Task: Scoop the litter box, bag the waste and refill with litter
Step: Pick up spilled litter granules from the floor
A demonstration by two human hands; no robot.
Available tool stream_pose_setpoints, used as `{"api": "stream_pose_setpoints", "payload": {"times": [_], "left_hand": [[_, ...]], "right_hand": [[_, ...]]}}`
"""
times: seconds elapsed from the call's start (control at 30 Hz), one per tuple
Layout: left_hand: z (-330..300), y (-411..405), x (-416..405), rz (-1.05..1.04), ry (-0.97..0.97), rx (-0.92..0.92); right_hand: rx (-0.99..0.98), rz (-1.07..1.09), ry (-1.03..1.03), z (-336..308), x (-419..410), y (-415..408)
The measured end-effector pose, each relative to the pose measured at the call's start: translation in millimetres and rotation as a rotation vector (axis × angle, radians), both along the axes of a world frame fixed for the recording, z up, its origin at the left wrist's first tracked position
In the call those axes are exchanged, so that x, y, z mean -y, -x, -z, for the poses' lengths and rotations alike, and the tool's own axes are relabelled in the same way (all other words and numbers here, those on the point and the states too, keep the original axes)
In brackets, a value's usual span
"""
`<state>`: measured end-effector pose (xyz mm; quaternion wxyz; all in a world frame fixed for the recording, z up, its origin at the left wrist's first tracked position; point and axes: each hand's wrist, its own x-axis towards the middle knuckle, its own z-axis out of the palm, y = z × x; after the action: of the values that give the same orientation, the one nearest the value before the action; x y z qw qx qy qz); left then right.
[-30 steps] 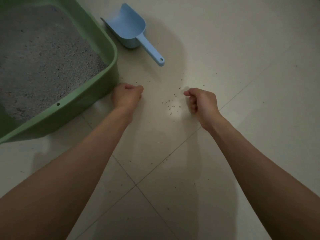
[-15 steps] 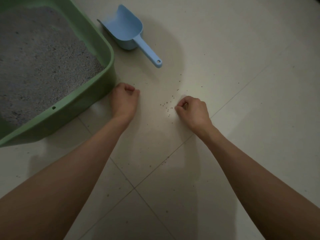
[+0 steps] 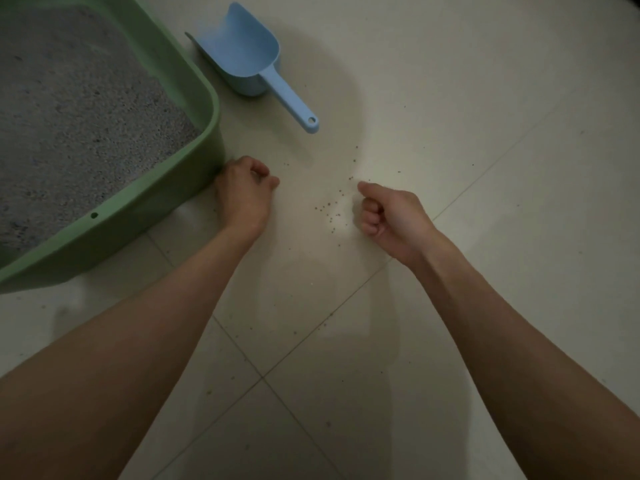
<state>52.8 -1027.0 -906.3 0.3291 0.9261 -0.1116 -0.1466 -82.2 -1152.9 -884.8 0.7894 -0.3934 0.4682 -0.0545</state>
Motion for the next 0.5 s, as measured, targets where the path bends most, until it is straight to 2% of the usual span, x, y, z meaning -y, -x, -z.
{"api": "stream_pose_setpoints", "payload": {"times": [0.07,0.13,0.3,0.4,0.5], "left_hand": [[1.0,-1.5,0.7,0.015,-0.007,0.008],[2.0,-2.2,1.3,0.033,-0.009,0.018],[3.6,-6.1,4.5,0.068,-0.036,0.027],[2.5,-7.3,6.5,0.136,-0.073,0.031],[-1.4,-6.7,6.8,0.187,-0.072,0.036]], "right_hand": [[0.076,0.036,-0.168,-1.0,0.0,0.6],[0.113,0.067,-0.234,-0.8,-0.4,2.0],[0.076,0.085,-0.148,-0.7,-1.5,1.3],[-0.044,-0.021,0.085,0.4,-1.8,1.1],[-0.301,-0.308,0.575,3.6,-5.6,0.3]]}}
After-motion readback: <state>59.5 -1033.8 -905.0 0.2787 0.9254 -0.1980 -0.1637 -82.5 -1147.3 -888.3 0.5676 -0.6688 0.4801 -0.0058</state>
